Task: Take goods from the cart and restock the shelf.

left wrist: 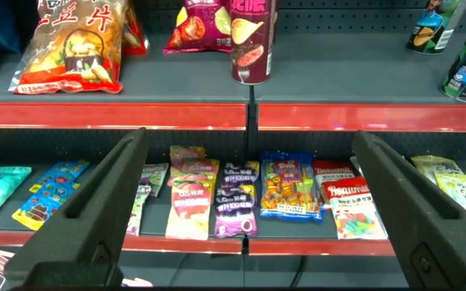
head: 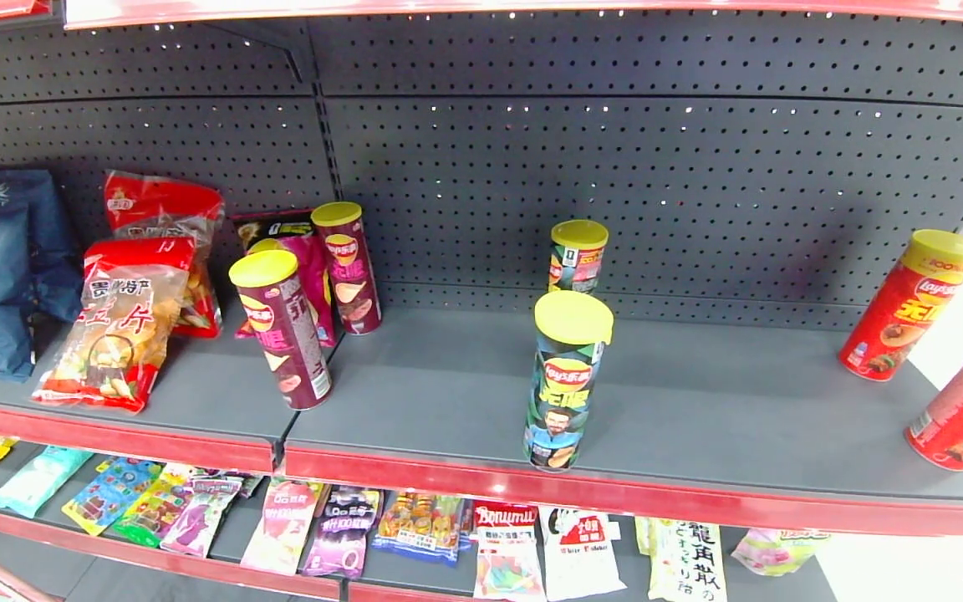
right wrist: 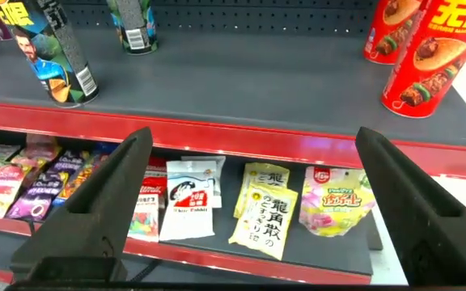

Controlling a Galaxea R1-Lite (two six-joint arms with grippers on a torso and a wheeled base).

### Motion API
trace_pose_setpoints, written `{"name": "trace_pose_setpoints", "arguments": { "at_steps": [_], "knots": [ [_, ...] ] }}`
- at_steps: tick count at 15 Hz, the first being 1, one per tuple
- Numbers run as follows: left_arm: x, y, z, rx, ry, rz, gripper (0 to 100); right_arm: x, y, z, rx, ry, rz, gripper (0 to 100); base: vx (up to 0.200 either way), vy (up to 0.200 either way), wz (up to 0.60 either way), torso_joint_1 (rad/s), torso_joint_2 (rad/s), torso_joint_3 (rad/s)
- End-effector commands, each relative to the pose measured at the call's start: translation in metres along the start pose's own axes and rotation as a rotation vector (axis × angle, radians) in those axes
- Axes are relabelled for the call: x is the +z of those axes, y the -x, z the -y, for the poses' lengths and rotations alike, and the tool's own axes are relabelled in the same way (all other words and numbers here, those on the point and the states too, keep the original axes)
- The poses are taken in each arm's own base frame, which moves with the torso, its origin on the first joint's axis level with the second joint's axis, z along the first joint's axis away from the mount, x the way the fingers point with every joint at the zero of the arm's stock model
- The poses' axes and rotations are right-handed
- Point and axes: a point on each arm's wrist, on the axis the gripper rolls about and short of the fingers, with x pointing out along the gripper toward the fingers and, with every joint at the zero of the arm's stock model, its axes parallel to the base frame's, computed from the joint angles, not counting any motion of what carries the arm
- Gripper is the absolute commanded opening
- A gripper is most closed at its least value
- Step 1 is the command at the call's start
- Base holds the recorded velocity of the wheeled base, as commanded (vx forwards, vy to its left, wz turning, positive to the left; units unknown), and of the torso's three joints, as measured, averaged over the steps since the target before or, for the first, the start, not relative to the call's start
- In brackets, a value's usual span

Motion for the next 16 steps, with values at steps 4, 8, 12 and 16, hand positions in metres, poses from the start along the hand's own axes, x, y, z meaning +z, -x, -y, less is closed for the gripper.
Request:
{"name": "trace_pose_setpoints", "arguments": {
  "at_steps": [4, 8, 12, 16],
  "knots": [
    [0.0000, 0.0000, 0.0000, 0.000, 0.000, 0.001, 100, 0.0000, -0.0001, 0.0000, 0.001, -0.001, -0.001, 100, 0.000, 0.000, -0.45, 0.001, 0.00, 0.003],
    [0.0000, 0.0000, 0.0000, 0.002, 0.000, 0.001, 100, 0.0000, -0.0001, 0.0000, 0.001, -0.002, -0.001, 100, 0.000, 0.000, -0.45, 0.008, 0.00, -0.001],
    [0.0000, 0.0000, 0.0000, 0.002, 0.000, 0.001, 100, 0.0000, -0.0001, 0.0000, 0.001, 0.001, -0.001, 100, 0.000, 0.000, 0.00, 0.000, 0.00, 0.000],
    [0.0000, 0.0000, 0.0000, 0.002, 0.000, 0.001, 100, 0.0000, -0.0001, 0.0003, -0.011, 0.001, -0.001, 100, 0.000, 0.000, 0.00, 0.000, 0.00, 0.000]
  ]
}}
